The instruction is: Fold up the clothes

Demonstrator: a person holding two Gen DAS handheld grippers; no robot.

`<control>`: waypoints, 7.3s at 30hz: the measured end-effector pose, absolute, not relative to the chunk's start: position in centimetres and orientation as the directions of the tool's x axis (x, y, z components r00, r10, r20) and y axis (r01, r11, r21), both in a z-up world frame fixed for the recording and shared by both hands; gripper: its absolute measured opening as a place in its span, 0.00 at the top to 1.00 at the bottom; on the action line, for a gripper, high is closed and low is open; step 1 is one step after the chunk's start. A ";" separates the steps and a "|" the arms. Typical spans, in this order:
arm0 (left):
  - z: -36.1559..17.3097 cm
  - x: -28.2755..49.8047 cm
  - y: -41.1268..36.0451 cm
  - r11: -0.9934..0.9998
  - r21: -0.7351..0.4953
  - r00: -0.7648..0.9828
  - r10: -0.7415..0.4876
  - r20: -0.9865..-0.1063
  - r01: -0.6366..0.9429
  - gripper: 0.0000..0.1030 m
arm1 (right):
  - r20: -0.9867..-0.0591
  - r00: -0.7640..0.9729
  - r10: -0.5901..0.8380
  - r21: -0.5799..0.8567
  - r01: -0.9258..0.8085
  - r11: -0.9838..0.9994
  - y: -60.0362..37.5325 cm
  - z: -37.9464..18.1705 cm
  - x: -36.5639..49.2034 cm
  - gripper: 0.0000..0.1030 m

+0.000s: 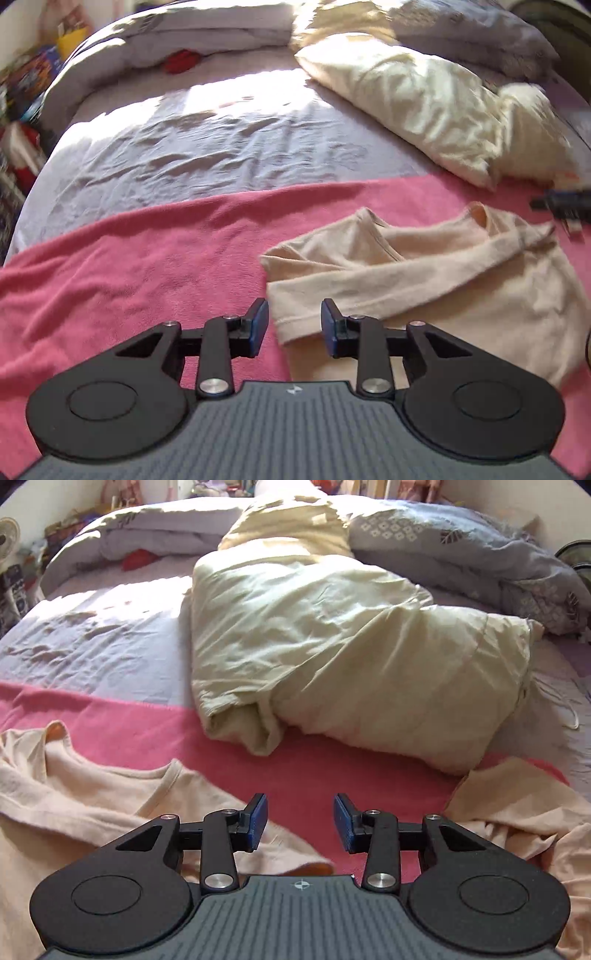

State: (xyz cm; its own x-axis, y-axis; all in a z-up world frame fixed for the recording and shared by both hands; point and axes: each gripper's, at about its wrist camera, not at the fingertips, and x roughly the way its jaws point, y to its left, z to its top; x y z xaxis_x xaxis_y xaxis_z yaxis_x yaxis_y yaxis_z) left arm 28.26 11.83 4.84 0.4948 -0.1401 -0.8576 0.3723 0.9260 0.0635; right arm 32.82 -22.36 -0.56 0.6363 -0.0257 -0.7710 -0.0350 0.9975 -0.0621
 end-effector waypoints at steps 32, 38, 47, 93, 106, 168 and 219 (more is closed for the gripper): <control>-2.5 37.1 4.7 0.926 0.254 0.559 0.057 -0.827 0.281 0.46 | -0.793 0.557 0.249 0.080 -0.310 0.947 -13.0 -4.4 34.5 0.58; 0.1 39.6 9.8 0.983 0.164 0.538 0.182 -0.823 -0.081 0.50 | -0.736 0.663 0.133 0.084 -0.105 0.991 -17.2 -1.1 34.9 0.49; -1.0 28.7 5.9 0.855 0.250 0.523 -0.030 -0.852 0.455 0.41 | -0.837 0.458 0.299 -0.007 -0.555 0.832 -15.3 -3.8 23.3 0.41; 1.5 19.3 9.7 0.983 0.127 0.490 0.045 -0.871 0.136 0.19 | -0.782 0.558 0.278 0.309 -0.041 0.950 -24.6 -3.0 16.9 0.62; -0.6 21.7 7.5 0.995 0.100 0.478 0.073 -0.876 0.032 0.20 | -0.459 0.624 0.633 0.798 -0.024 0.602 -29.5 -7.7 19.9 0.46; -2.6 17.3 11.5 0.988 0.152 0.501 0.128 -0.856 0.007 0.00 | -0.845 0.462 0.270 0.316 0.023 0.948 -28.5 -2.8 16.9 0.97; 1.5 24.3 7.6 1.000 0.029 0.320 0.026 -0.947 0.005 0.08 | -0.832 0.455 0.317 0.158 -0.353 0.922 -15.3 -0.9 23.8 0.43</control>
State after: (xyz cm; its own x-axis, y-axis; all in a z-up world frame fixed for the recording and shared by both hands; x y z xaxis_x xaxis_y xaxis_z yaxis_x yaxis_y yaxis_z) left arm 24.26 7.63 1.54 0.3200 0.0262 -0.9471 0.0052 0.9996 0.0295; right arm 23.78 -15.32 -0.88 0.4548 0.3169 -0.8323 -0.3528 0.9222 0.1584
